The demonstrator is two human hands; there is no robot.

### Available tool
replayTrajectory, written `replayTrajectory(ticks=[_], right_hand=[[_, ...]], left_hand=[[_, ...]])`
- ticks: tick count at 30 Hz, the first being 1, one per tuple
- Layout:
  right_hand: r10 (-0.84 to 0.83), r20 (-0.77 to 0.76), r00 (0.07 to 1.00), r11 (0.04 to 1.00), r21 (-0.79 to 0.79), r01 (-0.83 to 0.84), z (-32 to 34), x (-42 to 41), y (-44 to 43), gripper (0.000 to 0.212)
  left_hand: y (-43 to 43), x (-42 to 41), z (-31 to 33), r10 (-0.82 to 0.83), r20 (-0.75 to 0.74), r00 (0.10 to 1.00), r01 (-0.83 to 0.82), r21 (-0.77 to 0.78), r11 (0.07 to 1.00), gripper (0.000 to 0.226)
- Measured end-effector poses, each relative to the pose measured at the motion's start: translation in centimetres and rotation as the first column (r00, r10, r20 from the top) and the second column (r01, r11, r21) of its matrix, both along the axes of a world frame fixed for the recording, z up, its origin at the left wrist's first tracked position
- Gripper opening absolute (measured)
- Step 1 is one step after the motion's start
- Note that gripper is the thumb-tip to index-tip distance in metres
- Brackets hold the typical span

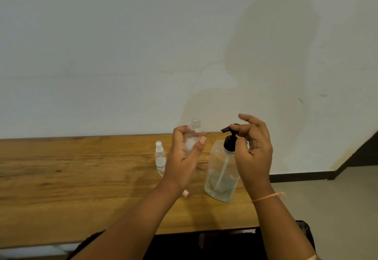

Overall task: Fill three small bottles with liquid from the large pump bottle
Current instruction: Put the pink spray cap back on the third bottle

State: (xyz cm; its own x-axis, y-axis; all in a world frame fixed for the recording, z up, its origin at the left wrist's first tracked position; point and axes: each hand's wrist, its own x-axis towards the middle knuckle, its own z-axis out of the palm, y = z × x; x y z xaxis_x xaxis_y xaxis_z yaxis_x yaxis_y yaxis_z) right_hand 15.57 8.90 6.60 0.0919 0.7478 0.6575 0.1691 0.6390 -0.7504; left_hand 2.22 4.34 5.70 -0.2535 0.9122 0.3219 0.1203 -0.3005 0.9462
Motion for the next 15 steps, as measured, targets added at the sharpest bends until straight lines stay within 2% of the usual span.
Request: replayTrajectory(ticks=[4, 9, 15], right_hand=[[0.011, 0.046, 0.999, 1.0, 0.003, -0.011, 0.2, 0.7, 0.4, 0.037], [-0.04, 0.113, 0.993, 0.999, 0.036, 0.036, 0.2, 1.0, 0.5, 0.046], [-0.23, 0.225, 0.947, 0.939, 0.307, 0.155, 1.2, -0.9, -1.9, 0.029]], left_hand=[[-0.5, -1.7, 0.6, 0.022, 0.053, 0.998, -0.02, -0.04, 0.999, 0.035], [-0.9, -3.8, 0.8, 0.149, 0.044, 0.988, -0.145, -0.095, 0.985, 0.033], [-2.1, -5.1, 0.3, 0.272, -0.078, 0.959, -0.282, -0.168, 0.945, 0.035]])
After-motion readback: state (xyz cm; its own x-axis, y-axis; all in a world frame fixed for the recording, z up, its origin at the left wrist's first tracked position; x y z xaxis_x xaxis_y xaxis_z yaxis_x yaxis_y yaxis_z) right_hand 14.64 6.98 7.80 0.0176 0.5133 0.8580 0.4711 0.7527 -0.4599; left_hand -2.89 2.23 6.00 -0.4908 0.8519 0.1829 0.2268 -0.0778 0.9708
